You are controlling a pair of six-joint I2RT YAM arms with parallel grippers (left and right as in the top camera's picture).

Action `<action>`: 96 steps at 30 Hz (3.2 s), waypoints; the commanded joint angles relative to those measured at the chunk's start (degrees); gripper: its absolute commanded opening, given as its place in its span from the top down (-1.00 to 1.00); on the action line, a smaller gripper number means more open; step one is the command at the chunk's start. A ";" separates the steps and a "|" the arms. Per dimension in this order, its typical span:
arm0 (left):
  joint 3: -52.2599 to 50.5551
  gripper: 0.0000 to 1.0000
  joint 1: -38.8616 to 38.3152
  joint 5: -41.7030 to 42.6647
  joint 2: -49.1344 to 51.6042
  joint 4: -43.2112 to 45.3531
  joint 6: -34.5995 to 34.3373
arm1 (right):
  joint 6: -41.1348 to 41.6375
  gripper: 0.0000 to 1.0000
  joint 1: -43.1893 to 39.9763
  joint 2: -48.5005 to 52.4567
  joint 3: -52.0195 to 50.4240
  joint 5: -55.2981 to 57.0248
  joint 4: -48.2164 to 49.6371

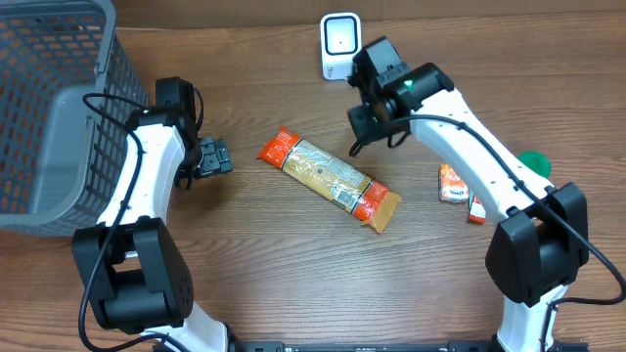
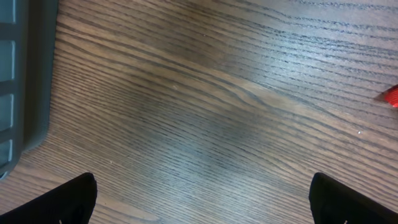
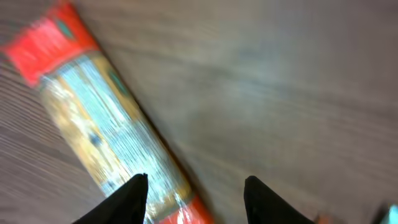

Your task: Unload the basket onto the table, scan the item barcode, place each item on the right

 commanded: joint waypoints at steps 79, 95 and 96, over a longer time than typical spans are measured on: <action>0.24 -1.00 -0.39 -0.55 -1.20 0.07 0.85 | -20.11 -0.77 5.27 13.88 -0.17 -12.63 2.73; 0.24 -1.00 -0.39 -0.55 -1.20 0.07 0.85 | -21.18 -0.67 5.07 14.80 -3.96 -10.69 6.43; 0.24 -1.00 -0.39 -0.55 -1.20 0.07 0.85 | -21.18 -0.66 5.07 14.84 -4.63 -10.01 7.13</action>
